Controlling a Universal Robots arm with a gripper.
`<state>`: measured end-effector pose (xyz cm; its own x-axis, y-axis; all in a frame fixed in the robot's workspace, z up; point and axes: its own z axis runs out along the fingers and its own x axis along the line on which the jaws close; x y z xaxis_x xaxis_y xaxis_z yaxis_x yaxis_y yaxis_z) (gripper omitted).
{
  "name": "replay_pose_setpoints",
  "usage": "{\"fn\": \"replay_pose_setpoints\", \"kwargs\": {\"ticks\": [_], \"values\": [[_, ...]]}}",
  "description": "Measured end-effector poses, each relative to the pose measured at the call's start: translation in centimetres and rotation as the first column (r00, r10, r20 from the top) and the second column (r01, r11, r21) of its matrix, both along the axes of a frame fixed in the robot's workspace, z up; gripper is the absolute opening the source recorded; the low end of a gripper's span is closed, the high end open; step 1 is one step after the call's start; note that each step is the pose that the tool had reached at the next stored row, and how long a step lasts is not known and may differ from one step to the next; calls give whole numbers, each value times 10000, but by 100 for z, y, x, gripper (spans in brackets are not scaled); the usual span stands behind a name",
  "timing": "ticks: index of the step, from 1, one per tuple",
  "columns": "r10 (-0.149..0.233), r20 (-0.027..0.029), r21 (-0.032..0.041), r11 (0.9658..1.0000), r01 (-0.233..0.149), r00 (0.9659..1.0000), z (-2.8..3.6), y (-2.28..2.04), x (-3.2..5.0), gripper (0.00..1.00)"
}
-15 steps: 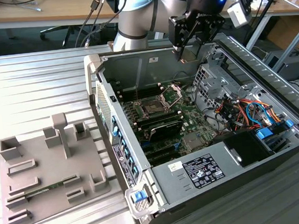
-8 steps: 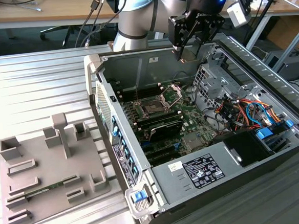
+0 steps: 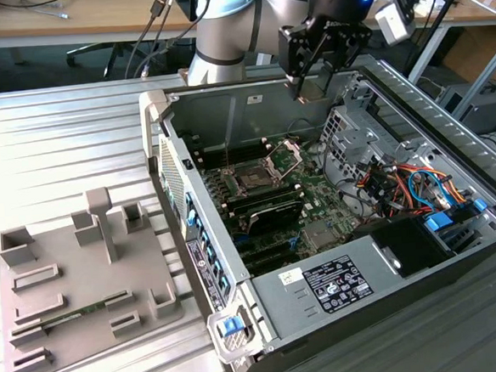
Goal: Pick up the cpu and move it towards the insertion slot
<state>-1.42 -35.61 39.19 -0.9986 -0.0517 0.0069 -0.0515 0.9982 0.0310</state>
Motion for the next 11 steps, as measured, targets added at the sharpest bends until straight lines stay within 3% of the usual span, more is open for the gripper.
{"fn": "replay_pose_setpoints", "kwargs": {"ticks": [11], "values": [[1,0,-1,10000,-1,10000,-2,52,0,55]]}}
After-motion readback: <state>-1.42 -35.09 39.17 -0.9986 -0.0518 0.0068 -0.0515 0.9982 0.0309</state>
